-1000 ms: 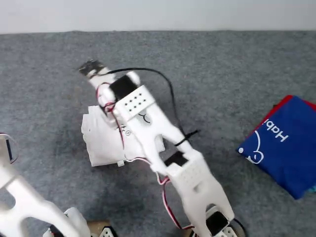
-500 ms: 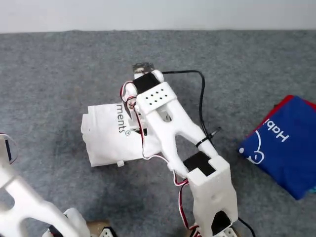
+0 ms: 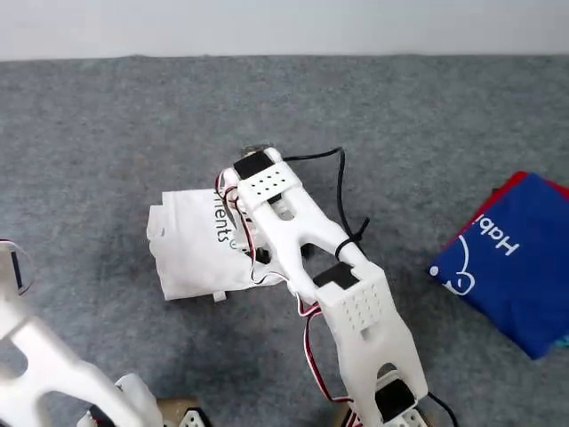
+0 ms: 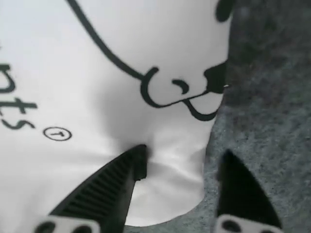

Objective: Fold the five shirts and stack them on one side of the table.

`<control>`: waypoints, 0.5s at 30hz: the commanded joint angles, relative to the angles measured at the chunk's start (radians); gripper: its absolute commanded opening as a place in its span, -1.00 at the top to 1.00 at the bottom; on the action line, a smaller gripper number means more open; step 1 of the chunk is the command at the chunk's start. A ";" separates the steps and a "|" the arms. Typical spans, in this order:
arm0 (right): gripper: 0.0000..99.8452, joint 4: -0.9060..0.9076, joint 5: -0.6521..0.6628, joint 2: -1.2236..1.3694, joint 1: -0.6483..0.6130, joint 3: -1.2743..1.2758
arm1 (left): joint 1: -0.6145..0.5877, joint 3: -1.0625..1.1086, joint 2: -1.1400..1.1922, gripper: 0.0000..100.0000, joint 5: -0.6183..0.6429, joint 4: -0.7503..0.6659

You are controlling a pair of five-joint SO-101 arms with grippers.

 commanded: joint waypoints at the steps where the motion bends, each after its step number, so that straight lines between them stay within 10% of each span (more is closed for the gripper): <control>1: 0.90 0.025 0.005 0.008 -0.008 -0.002 | 0.005 -0.013 -0.029 0.97 -0.002 0.003; 15: 0.98 0.133 0.308 -0.183 0.143 0.051 | 0.003 -0.010 -0.029 0.97 -0.002 0.003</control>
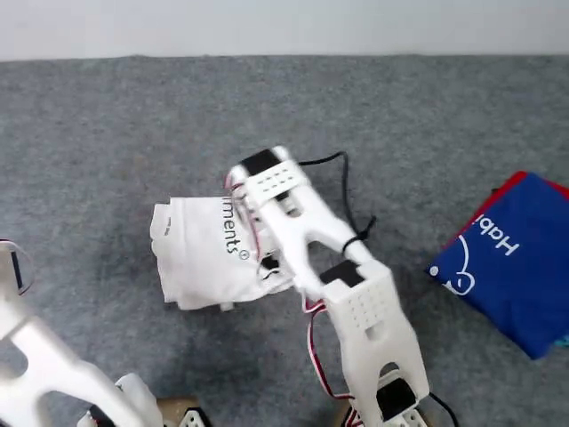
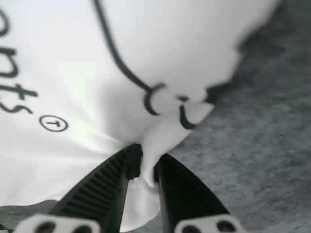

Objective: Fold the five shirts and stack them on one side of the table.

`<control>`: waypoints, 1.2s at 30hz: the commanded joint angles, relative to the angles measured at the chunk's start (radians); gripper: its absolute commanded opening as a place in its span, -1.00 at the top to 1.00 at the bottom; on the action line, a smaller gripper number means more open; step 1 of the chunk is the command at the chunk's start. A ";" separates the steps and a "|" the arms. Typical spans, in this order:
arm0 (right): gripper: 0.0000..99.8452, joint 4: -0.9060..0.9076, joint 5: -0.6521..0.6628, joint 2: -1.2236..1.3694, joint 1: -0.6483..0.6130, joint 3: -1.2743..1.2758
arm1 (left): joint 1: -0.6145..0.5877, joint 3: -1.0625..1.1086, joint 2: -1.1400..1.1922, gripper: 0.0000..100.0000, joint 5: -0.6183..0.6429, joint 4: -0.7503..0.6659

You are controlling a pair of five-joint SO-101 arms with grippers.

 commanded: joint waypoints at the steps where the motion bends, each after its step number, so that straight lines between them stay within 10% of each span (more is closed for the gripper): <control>1: 0.98 0.044 0.143 -0.156 0.113 0.005 | 0.003 -0.012 -0.029 0.97 -0.002 0.003; 10: 0.98 0.022 1.074 -0.271 0.421 0.000 | 0.008 -0.013 -0.029 0.97 -0.003 0.003; 18: 0.98 -0.321 1.318 -0.269 0.593 0.000 | 0.008 -0.013 -0.029 0.97 -0.003 0.003; 27: 0.84 -0.460 1.307 -0.278 0.590 0.002 | 0.008 -0.013 -0.029 0.97 -0.003 0.003; 36: 0.59 -0.171 0.819 -0.403 0.519 -0.026 | 0.005 -0.012 -0.029 0.97 -0.003 0.003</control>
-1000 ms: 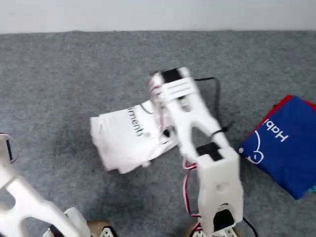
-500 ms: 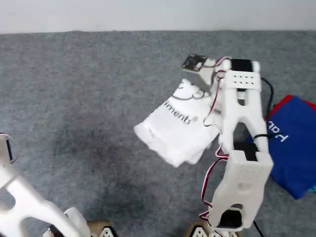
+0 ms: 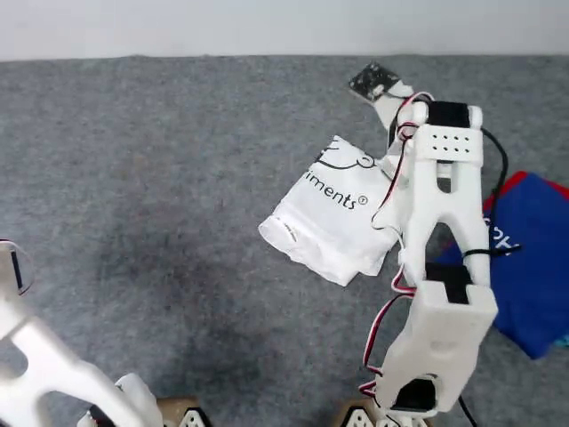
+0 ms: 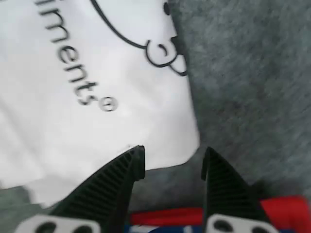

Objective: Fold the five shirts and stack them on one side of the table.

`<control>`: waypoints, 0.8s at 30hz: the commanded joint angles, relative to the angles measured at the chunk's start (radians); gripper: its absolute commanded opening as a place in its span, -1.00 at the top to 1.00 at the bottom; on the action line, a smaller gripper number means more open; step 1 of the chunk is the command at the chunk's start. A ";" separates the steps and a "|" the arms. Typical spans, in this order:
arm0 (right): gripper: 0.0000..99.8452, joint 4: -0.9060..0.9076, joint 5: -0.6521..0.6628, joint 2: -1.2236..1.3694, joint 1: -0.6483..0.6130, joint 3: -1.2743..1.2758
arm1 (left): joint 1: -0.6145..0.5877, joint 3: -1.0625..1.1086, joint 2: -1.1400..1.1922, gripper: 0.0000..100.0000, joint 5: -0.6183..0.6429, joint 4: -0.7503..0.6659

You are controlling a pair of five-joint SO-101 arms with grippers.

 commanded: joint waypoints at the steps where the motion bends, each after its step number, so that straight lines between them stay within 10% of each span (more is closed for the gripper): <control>1: 0.59 0.142 -0.138 -0.099 -0.062 -0.040 | 0.005 -0.012 -0.029 0.97 -0.003 0.003; 7: 1.00 0.231 -0.265 -0.033 -0.137 -0.015 | 0.002 -0.010 -0.029 0.97 -0.003 0.005; 24: 0.98 0.312 -0.423 0.203 -0.292 0.066 | 0.008 -0.010 -0.029 0.97 -0.003 0.005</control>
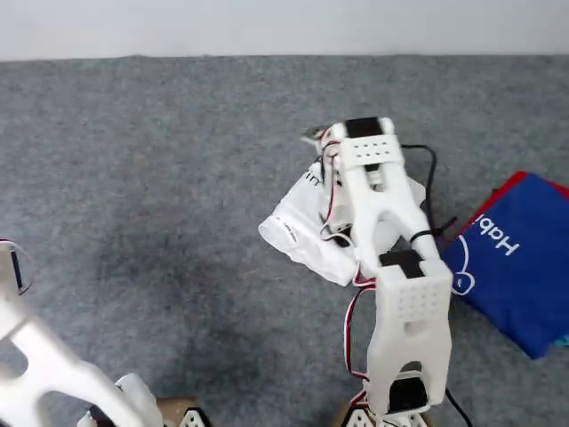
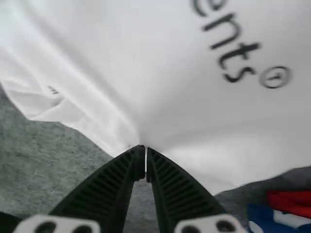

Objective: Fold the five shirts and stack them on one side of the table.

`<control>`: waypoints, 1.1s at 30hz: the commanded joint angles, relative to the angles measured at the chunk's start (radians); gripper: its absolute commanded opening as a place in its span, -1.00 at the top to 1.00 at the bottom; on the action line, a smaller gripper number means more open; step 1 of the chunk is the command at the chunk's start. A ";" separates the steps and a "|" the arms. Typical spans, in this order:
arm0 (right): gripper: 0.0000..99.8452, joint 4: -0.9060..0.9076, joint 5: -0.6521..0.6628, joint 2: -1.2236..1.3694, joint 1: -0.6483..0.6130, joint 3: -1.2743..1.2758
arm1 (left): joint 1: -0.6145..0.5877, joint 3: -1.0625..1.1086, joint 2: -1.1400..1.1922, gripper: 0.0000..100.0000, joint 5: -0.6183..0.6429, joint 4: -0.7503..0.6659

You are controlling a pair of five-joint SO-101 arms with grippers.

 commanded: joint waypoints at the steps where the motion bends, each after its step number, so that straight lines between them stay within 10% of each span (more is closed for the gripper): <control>1: 0.98 0.041 -0.015 -0.022 -0.056 0.048 | 0.008 -0.010 -0.029 0.97 -0.003 0.005; 22: 0.98 -0.222 0.158 -0.148 0.160 0.120 | 0.008 -0.010 -0.028 0.97 -0.003 0.005; 33: 0.98 0.035 0.097 -0.048 -0.036 0.118 | 0.008 -0.010 -0.028 0.97 -0.003 0.005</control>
